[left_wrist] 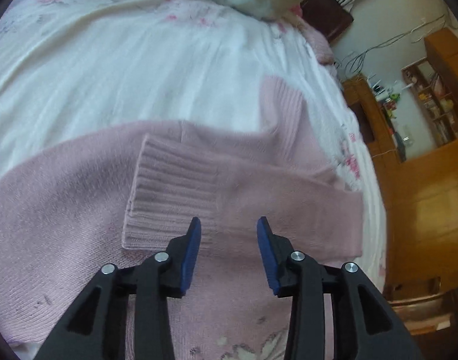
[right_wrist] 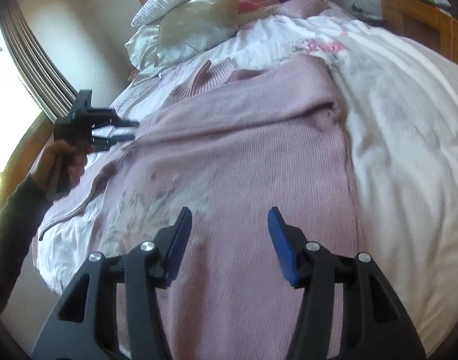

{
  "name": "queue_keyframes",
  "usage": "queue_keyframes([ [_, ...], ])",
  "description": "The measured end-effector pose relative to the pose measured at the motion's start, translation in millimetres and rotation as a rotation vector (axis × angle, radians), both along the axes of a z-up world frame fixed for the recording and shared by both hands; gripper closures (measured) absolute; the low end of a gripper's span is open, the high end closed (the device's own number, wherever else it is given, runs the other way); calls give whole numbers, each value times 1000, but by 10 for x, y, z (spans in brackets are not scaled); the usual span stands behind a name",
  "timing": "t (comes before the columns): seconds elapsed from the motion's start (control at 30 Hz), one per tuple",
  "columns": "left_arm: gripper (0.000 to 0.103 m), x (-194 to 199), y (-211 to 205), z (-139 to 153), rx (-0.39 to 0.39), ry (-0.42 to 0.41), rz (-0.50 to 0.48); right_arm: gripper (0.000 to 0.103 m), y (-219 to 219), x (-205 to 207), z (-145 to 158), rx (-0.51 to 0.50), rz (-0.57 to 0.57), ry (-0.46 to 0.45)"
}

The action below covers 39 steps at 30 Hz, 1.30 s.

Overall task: Fold small clothes
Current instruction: 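Carry the other sleeve cuff with the left tool across the sweater body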

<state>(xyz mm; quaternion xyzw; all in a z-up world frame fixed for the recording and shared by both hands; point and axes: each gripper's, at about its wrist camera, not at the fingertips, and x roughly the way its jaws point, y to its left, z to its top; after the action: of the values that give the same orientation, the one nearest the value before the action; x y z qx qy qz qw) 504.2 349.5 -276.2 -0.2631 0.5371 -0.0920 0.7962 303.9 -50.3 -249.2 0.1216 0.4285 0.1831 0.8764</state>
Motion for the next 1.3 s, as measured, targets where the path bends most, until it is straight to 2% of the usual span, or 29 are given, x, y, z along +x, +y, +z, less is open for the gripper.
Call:
queue_keyframes([
  [0.07,65,21,15,-240,8,38,18,49,21,435,11,-17,-17,-20],
  [0.13,66,7,85,-335,-30,18,35,49,18,871,-22,-43,-47,-11],
  [0.23,66,-33,120,-336,-48,-6,32,49,-2,1432,-119,-101,-96,-2],
  [0.3,65,-65,154,-306,-57,-15,23,50,-52,1662,-267,-143,-136,26],
  [0.33,64,-99,199,-286,-71,-18,29,52,-124,1759,-382,-147,-170,69],
  [0.4,56,-222,348,-191,-105,-39,69,59,-285,1842,-541,-85,-193,131],
  [0.43,49,-339,451,-120,-128,-62,98,62,-307,1807,-530,-83,-191,128],
  [0.47,43,-487,565,-54,-158,-88,128,60,-321,1769,-490,-80,-184,126],
  [0.53,37,-870,837,66,-215,-134,178,49,-363,1621,-350,-53,-174,106],
  [0.57,33,-1100,993,120,-227,-154,208,47,-371,1522,-262,-50,-166,88],
  [0.63,32,-1606,1353,198,-223,-171,280,47,-367,1333,-109,-42,-134,61],
  [0.7,31,-2095,1754,274,-198,-182,362,46,-323,1146,19,-41,-106,42],
  [0.77,29,-2657,2236,370,-142,-194,464,46,-245,947,88,-50,-68,36],
  [0.87,28,-3429,2939,462,-72,-190,651,43,-74,712,132,-42,-33,51],
  [0.97,26,-4000,3466,481,-10,-170,809,42,173,484,167,-24,1,60],
  [1.03,25,-4138,3695,367,-47,-143,845,42,398,362,200,-21,36,64],
  [1.17,25,-3988,3853,41,-146,-72,809,42,838,201,312,-42,115,62],
  [1.3,29,-3849,3866,-47,-171,-63,792,42,1155,89,493,-71,177,30],
])
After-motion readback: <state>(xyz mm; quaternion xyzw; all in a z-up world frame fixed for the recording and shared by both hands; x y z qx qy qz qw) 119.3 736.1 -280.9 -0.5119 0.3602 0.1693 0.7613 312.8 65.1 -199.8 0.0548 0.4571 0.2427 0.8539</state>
